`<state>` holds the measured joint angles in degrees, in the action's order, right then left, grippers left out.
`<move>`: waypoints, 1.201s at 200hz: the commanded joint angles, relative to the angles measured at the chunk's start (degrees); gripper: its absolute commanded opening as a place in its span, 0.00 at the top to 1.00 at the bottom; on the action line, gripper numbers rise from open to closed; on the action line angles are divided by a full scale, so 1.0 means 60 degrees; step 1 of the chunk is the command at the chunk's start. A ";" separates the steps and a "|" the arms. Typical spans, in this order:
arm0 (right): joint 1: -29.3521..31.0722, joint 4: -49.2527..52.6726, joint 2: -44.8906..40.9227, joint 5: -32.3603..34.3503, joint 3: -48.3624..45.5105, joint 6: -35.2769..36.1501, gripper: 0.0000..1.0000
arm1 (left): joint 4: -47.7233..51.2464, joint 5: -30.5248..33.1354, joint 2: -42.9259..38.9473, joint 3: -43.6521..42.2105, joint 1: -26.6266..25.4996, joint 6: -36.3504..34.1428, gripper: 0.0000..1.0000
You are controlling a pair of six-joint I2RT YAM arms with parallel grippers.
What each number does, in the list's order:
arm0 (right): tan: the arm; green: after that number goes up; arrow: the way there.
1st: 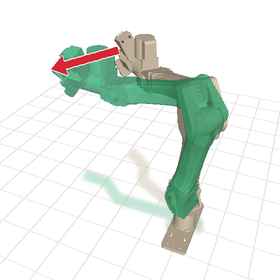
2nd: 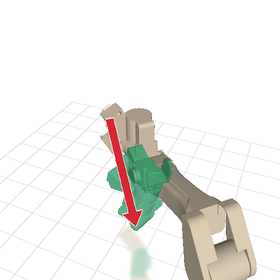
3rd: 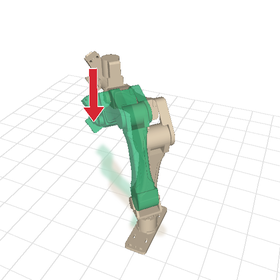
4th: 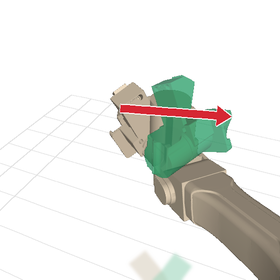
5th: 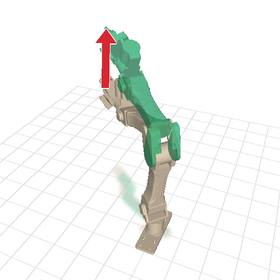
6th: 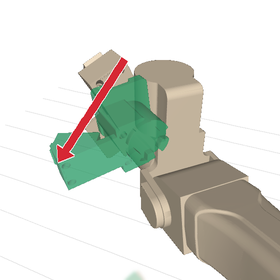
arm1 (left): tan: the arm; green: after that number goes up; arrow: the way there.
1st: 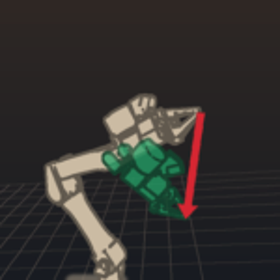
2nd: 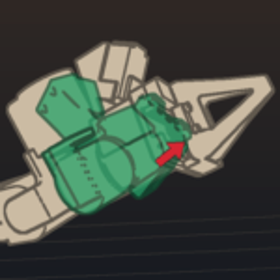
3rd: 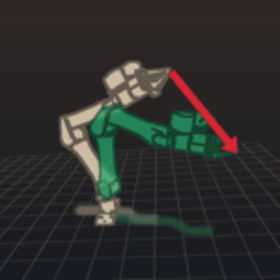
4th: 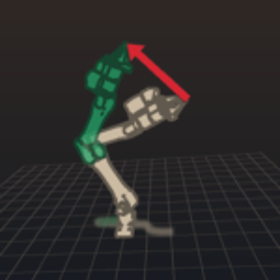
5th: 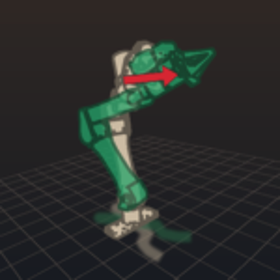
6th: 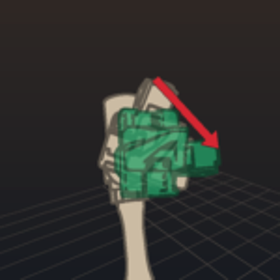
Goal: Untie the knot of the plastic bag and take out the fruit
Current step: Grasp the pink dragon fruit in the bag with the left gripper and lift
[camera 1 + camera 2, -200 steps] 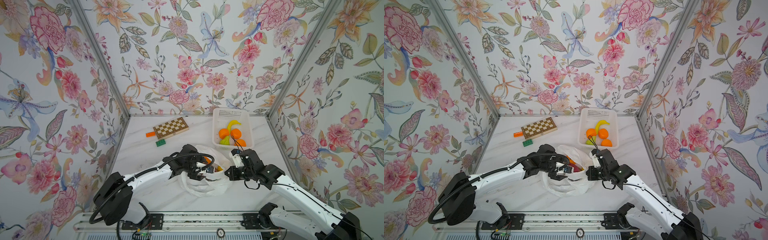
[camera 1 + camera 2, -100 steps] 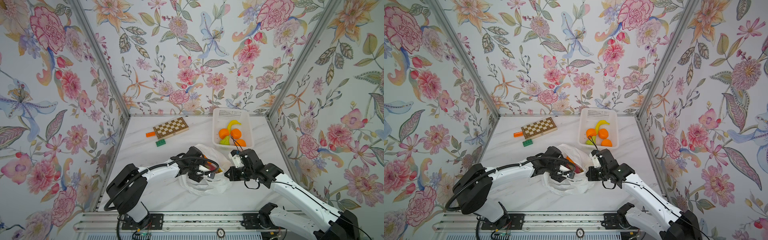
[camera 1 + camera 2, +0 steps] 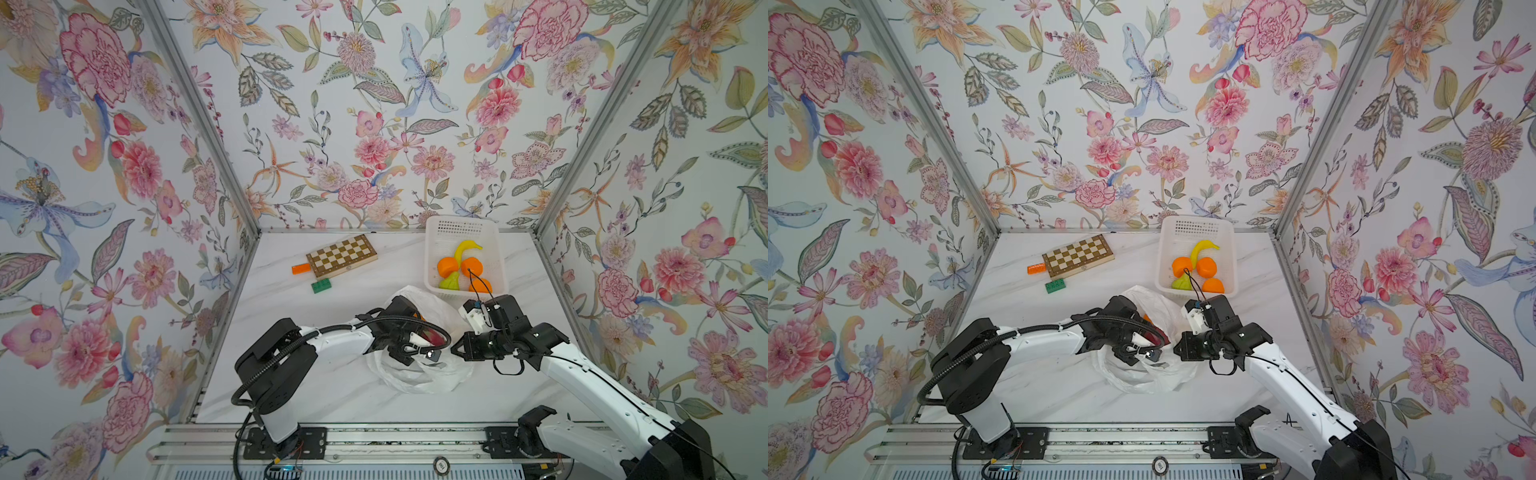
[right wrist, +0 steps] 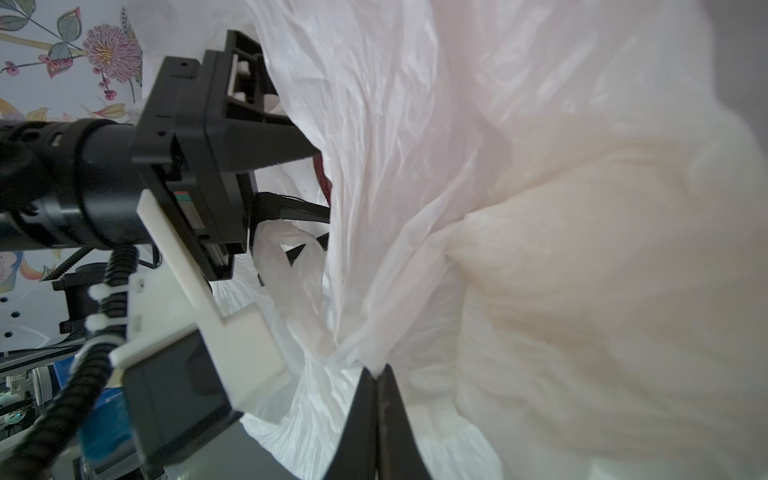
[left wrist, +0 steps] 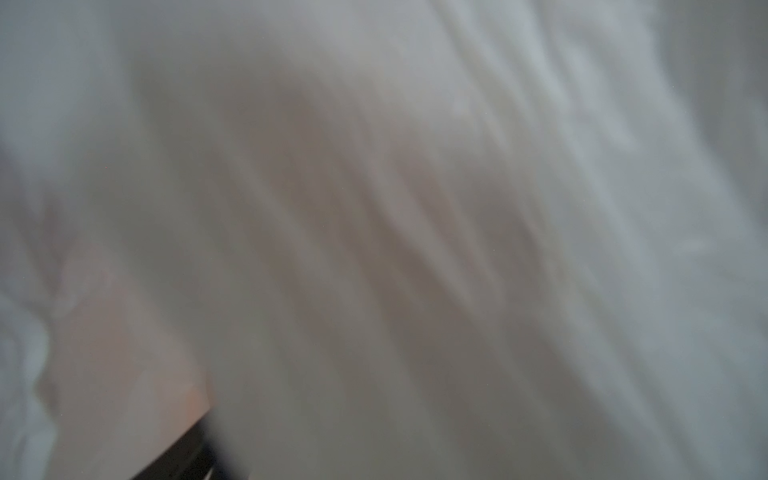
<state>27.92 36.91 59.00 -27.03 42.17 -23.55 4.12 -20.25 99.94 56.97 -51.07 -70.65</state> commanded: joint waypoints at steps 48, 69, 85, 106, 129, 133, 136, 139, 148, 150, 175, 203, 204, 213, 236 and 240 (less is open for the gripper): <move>-0.0323 0.0276 -0.0647 0.0084 -0.0229 0.0047 1.00 | -0.0246 0.0439 0.0283 -0.0419 -0.0175 0.0439 0.38; -0.0403 0.0309 -0.0809 0.0357 -0.0159 -0.0004 1.00 | -0.0707 0.0793 -0.0208 -0.0786 -0.0175 0.0725 0.48; -0.0475 0.0309 -0.0972 0.0536 -0.0147 -0.0066 1.00 | -0.1004 0.1062 -0.0712 -0.1089 -0.0176 0.1009 0.49; -0.0594 0.0319 -0.1059 0.0841 -0.0085 -0.0247 1.00 | -0.1493 0.1309 -0.1437 -0.1551 -0.0175 0.1455 0.49; -0.0669 0.0312 -0.1026 0.1054 -0.0015 -0.0395 1.00 | -0.2107 0.1276 -0.2356 -0.2111 -0.0182 0.1998 0.50; -0.0676 0.0298 -0.1007 0.1071 -0.0012 -0.0413 1.00 | -0.2178 0.1280 -0.2485 -0.2189 -0.0188 0.2088 0.50; -0.0683 0.0313 -0.0994 0.1087 -0.0001 -0.0429 1.00 | -0.2243 0.1293 -0.2575 -0.2259 -0.0190 0.2136 0.50; -0.0695 0.0308 -0.0985 0.1098 0.0002 -0.0452 1.00 | -0.2293 0.1308 -0.2652 -0.2321 -0.0193 0.2201 0.50; -0.0693 0.0306 -0.0912 0.1119 0.0002 -0.0488 1.00 | -0.2432 0.1398 -0.2895 -0.2474 -0.0212 0.2331 0.51; -0.0708 0.0312 -0.0894 0.1120 0.0002 -0.0496 1.00 | -0.2430 0.1416 -0.2948 -0.2510 -0.0214 0.2357 0.51; -0.0713 0.0282 -0.0676 0.1166 -0.0052 -0.0553 1.00 | -0.3012 0.1908 -0.3623 -0.2966 -0.0238 0.2869 0.51; -0.0640 0.0105 -0.0424 0.1004 -0.0184 -0.0525 1.00 | -0.4114 0.1954 -0.4350 -0.3489 -0.0249 0.3560 0.52; -0.0640 0.0090 -0.0427 0.1004 -0.0186 -0.0519 1.00 | -0.4143 0.1954 -0.4366 -0.3496 -0.0249 0.3588 0.52; -0.0598 0.0052 -0.0359 0.0977 -0.0217 -0.0511 1.00 | -0.4522 0.1996 -0.4535 -0.3593 -0.0248 0.3839 0.52; -0.0509 -0.0087 -0.0267 0.0938 -0.0325 -0.0498 0.99 | -0.5992 0.1837 -0.4890 -0.4075 -0.0249 0.4486 0.52; -0.0508 -0.0113 -0.0255 0.0944 -0.0341 -0.0491 0.98 | -0.6161 0.1767 -0.4928 -0.4123 -0.0248 0.4572 0.53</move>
<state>24.36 37.36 56.82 -21.47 41.17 -26.37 -20.69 -9.63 73.01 34.46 -52.10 -49.12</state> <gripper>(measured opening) 0.047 0.616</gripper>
